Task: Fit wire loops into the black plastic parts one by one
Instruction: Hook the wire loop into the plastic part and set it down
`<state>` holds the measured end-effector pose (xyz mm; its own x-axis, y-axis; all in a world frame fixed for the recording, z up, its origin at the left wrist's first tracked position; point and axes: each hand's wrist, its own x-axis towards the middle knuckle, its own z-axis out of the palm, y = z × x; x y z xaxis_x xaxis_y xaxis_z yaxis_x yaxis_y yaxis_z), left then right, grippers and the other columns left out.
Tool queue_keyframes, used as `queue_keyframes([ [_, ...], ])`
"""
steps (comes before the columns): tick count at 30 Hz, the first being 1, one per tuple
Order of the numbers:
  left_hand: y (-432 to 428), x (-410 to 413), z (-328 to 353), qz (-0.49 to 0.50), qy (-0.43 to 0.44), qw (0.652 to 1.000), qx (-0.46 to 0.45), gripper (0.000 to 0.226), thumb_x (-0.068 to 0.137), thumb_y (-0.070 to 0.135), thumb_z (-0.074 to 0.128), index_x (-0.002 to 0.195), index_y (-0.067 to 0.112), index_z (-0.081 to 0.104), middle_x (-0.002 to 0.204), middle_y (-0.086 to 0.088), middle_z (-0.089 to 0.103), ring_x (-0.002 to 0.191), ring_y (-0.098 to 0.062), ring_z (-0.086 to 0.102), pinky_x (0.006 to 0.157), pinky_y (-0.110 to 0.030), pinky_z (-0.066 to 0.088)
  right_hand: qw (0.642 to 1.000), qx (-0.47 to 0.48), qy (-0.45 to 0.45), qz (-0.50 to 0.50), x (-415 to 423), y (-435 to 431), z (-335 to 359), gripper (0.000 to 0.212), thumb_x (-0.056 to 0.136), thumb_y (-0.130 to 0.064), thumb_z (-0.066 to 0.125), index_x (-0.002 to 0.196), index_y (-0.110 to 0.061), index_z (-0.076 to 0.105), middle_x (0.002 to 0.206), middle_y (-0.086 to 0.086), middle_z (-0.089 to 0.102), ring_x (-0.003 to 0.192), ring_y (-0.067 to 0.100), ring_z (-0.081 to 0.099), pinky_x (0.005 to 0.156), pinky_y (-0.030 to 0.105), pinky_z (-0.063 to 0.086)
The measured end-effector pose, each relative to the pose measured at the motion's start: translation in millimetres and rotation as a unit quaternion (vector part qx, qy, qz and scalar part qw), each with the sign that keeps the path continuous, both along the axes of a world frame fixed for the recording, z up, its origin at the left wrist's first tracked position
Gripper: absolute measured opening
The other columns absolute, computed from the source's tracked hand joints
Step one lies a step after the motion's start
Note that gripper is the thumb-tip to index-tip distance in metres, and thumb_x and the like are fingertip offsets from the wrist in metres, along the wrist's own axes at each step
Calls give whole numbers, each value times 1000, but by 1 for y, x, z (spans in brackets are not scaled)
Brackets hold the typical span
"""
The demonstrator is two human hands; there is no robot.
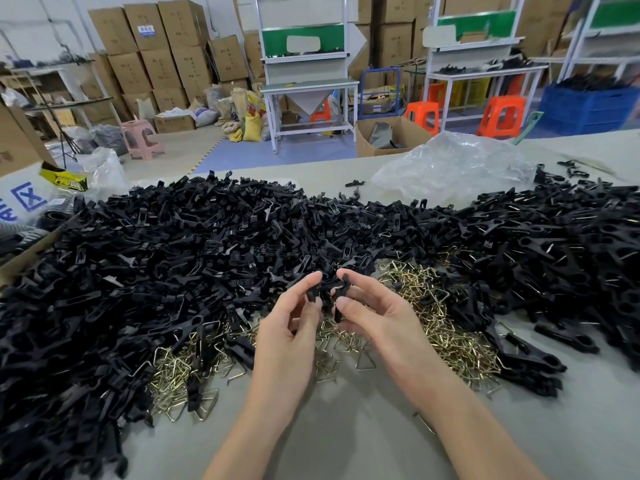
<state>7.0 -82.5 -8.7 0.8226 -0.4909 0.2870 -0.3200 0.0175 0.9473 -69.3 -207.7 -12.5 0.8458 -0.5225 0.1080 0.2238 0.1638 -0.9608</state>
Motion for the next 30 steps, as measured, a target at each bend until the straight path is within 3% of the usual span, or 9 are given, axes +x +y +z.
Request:
queue_keyframes([
  [5,1,-2,3,24,-46,998,16,30,101,26,55,122,46,62,120,25,61,115,1,59,90,-9,44,1000,-15,2,-3,0,0,1,41,91,-11,73,115,-45,73,113,-7,76,103,14,72,82,23,57],
  [7,2,-2,2,16,-22,999,32,34,103,33,48,135,42,55,129,22,63,123,2,56,104,-18,43,1000,-22,5,-5,0,0,1,40,91,-12,73,117,-44,73,113,-7,76,103,12,71,83,23,57],
  [8,2,-2,1,17,-15,999,40,38,103,35,45,141,38,51,129,17,65,121,1,58,105,-22,44,1000,-23,5,-3,0,1,1,39,92,-12,73,117,-42,73,113,-7,76,102,11,71,82,22,57],
  [11,2,-3,1,9,-24,998,50,35,106,26,42,138,35,52,102,8,71,93,-3,65,86,-16,49,1000,-28,7,0,-1,2,2,39,92,-9,72,119,-37,72,111,-7,77,99,8,72,80,18,55],
  [13,1,-4,1,3,-53,996,65,35,106,25,40,136,28,57,92,3,67,84,-5,62,79,-18,48,999,-41,11,-2,-1,3,2,41,92,-8,72,121,-37,70,107,-10,77,94,5,72,78,16,54],
  [17,1,-2,0,-1,-56,996,74,36,106,23,42,139,24,57,96,1,66,84,-6,61,79,-19,49,998,-59,12,2,-2,5,3,42,92,-8,72,125,-34,68,105,-10,77,88,3,71,77,14,53],
  [20,2,-1,1,1,-44,996,75,32,106,26,44,133,36,57,96,4,70,87,-9,64,85,-26,52,998,-65,13,-1,-2,5,4,42,92,-8,73,125,-34,68,102,-15,76,84,-1,70,76,13,53],
  [26,2,-2,2,-9,-50,997,66,32,103,24,52,111,55,55,86,9,70,76,5,59,71,-7,42,998,-65,9,-20,0,3,0,43,91,-7,73,120,-38,71,105,-4,76,83,1,69,75,17,54],
  [30,3,1,3,-27,-13,999,42,28,101,23,58,110,49,62,87,21,73,77,4,65,71,-8,46,997,-76,16,-28,0,2,-1,44,90,-7,74,117,-42,72,105,-7,76,84,0,69,77,16,53],
])
